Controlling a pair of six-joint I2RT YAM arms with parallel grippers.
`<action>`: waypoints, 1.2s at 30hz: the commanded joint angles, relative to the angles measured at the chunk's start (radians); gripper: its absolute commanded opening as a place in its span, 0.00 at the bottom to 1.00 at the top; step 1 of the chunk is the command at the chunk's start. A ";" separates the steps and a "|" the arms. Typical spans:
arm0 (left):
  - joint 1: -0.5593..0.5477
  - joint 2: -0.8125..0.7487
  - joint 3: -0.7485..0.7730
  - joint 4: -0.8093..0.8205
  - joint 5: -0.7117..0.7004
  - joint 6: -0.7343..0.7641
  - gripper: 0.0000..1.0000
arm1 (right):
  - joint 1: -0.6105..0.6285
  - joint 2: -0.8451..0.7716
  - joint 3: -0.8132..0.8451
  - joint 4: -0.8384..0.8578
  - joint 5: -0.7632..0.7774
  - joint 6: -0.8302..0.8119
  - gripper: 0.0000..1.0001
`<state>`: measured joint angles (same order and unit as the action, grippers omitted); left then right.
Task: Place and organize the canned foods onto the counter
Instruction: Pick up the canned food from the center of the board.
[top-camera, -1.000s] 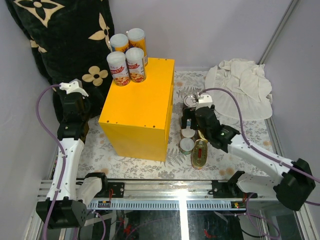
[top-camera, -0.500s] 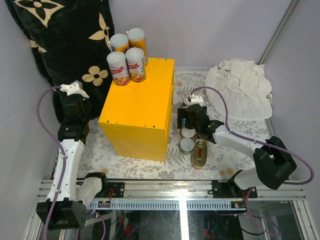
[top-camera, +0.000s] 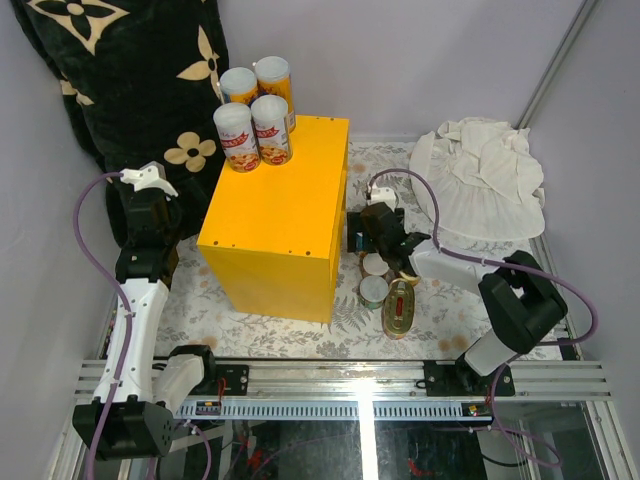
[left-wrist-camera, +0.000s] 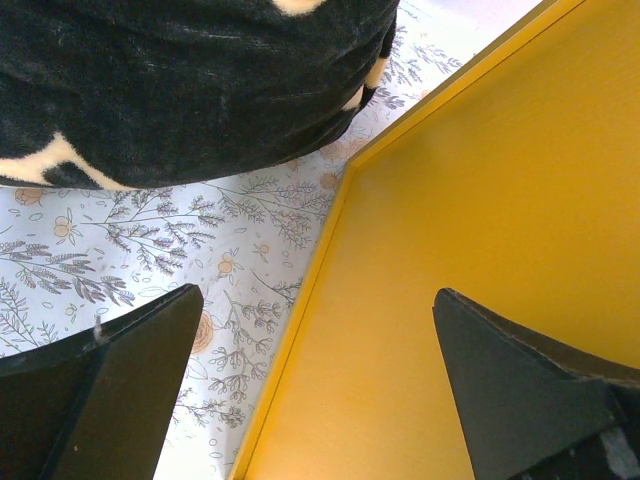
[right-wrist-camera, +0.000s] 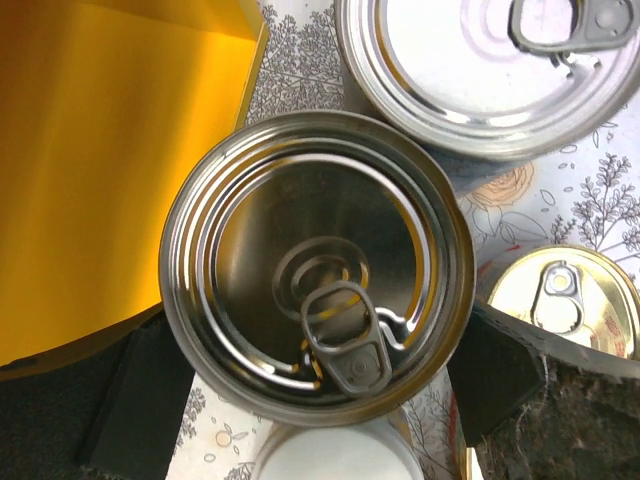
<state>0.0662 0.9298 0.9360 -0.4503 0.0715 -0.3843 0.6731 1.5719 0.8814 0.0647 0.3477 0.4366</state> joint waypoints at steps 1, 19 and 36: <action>-0.007 -0.014 -0.009 0.022 0.033 0.018 1.00 | -0.002 0.047 0.069 0.117 0.059 -0.015 0.99; -0.007 -0.016 -0.014 0.022 0.029 0.024 1.00 | -0.009 -0.035 -0.034 0.335 0.056 -0.080 0.62; -0.007 -0.014 -0.009 0.022 0.028 0.023 1.00 | -0.011 -0.348 0.060 0.112 0.057 -0.157 0.25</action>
<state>0.0662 0.9295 0.9295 -0.4500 0.0719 -0.3824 0.6674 1.3144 0.8165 0.1127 0.3584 0.3038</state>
